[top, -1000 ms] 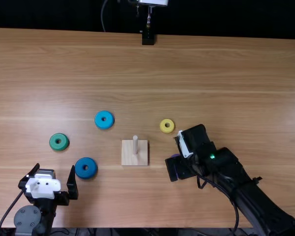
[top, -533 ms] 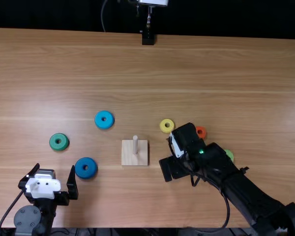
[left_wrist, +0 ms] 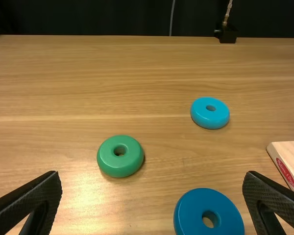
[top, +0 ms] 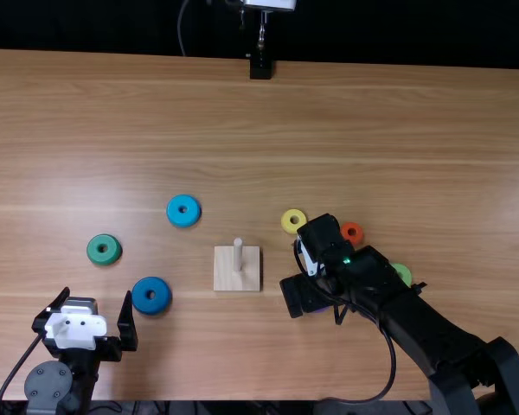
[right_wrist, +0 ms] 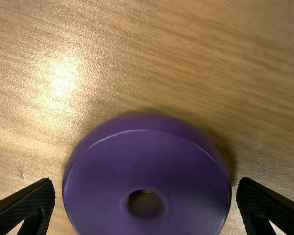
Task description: Build the Hanoi tower: stack the rings onto the peg from bottom to top in this color order: purple, dark blue, light blue, dark green, light green, yellow, orange.
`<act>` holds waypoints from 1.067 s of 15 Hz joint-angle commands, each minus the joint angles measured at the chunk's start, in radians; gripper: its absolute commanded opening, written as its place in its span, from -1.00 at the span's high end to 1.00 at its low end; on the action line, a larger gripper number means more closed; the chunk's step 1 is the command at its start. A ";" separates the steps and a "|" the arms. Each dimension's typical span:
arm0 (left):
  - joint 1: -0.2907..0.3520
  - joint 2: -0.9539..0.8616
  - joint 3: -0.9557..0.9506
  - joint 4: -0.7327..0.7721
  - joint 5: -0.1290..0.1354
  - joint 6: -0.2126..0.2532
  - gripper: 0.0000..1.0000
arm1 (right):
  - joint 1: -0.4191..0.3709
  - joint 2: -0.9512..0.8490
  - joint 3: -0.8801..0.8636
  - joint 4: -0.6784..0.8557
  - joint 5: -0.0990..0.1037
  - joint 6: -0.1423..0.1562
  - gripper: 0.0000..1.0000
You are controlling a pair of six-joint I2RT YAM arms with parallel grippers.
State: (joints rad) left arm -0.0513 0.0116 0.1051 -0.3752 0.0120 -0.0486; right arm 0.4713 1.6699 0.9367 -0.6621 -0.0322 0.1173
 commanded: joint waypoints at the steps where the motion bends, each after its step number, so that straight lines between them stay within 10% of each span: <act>1: 0.004 -0.012 -0.105 -0.079 0.012 0.014 -1.00 | 0.013 0.022 0.037 0.000 0.023 0.015 -1.00; 3: 0.004 -0.012 -0.105 -0.079 0.012 0.014 -1.00 | 0.013 0.036 0.053 -0.002 0.023 0.015 -0.86; 5: 0.004 -0.012 -0.105 -0.079 0.012 0.014 -1.00 | 0.015 0.037 0.050 -0.002 0.021 0.013 -0.15; 9: 0.004 -0.012 -0.105 -0.079 0.012 0.014 -1.00 | 0.024 0.039 0.042 -0.005 0.021 0.012 -0.15; 12: 0.004 -0.012 -0.105 -0.079 0.012 0.014 -1.00 | 0.024 0.036 0.050 -0.007 0.023 -0.001 1.00; 16: 0.004 -0.012 -0.105 -0.079 0.012 0.014 -1.00 | 0.026 0.028 0.111 -0.007 0.014 -0.001 1.00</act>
State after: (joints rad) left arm -0.0517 0.0116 0.1047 -0.3748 0.0120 -0.0486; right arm 0.4828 1.6917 1.0012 -0.6804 -0.0296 0.1104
